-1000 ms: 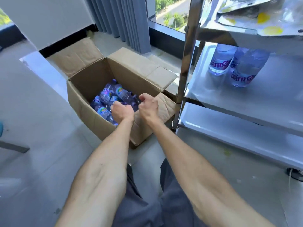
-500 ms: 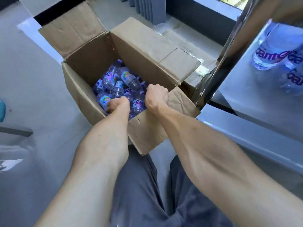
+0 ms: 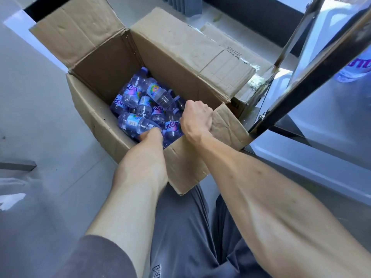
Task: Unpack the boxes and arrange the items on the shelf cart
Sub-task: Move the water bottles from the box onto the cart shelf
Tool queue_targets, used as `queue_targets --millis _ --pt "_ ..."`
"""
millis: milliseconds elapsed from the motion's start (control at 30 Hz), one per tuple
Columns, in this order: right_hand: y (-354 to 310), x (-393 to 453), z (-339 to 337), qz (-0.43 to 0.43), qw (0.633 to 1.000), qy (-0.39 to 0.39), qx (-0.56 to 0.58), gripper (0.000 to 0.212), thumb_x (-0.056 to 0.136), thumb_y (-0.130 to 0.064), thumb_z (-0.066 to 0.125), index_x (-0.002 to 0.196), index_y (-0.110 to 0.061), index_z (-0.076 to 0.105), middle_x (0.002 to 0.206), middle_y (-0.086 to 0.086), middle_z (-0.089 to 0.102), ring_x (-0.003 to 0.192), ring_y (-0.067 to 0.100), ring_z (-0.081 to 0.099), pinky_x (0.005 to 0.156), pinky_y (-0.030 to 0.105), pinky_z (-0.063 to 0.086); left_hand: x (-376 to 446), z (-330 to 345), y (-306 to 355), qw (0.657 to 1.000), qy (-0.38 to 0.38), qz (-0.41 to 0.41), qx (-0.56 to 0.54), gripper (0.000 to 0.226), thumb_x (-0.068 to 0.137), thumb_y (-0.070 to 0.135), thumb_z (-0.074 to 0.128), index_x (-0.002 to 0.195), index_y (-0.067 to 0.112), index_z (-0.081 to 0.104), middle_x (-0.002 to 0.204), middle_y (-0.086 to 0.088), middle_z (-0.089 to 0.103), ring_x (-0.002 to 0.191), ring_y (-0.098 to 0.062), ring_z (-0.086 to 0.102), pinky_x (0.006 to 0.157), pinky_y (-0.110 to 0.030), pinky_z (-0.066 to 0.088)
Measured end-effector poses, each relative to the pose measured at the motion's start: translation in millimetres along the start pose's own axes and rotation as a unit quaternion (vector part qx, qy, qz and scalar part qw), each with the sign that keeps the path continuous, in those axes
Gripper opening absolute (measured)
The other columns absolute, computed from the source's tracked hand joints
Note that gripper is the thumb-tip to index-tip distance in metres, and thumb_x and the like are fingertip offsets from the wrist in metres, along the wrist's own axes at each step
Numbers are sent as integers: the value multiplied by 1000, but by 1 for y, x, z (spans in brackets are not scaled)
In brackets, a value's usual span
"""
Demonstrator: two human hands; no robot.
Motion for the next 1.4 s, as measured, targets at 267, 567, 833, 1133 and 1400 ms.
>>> queue_targets --millis 267,567,833,1133,1400 --pt "0 -1 5 7 998 50 29 10 79 -12 58 85 -17 63 87 7 68 84 32 66 63 33 34 9 1 15 984 97 -17 -152 77 86 38 71 145 6 33 142 -18 49 127 -36 51 107 -43 42" --pt "0 6 5 -6 998 53 40 15 80 -11 56 94 -15 63 95 8 68 92 30 63 71 36 45 -13 2 20 985 66 -15 -156 62 91 36 59 144 11 40 148 -8 45 130 -31 49 103 -46 46" --pt "3 3 4 -1 996 64 66 17 78 -12 58 92 -16 64 92 10 69 92 34 64 70 35 43 -70 -8 7 990 59 105 -75 41 86 53 52 106 17 58 118 -9 64 100 -27 60 84 -27 42" --pt "13 -34 -18 -24 993 4 118 77 77 -2 59 146 -23 32 119 16 49 107 37 52 85 47 46 -143 -50 43 972 87 117 -183 90 66 42 82 132 4 36 127 -20 58 114 -40 59 94 -44 47" --pt "-3 -109 -74 -110 975 -3 193 95 76 -8 65 154 -35 17 134 9 42 119 31 44 94 42 43 -214 -69 35 970 -94 184 -126 53 53 25 83 96 0 66 82 -15 71 78 -28 72 76 -51 59"
Point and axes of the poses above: each hand's wrist, its own x-axis towards the middle knuckle, its own z-axis out of the palm, y = z × x, the point moved 3 cm from there along x, towards the middle knuckle
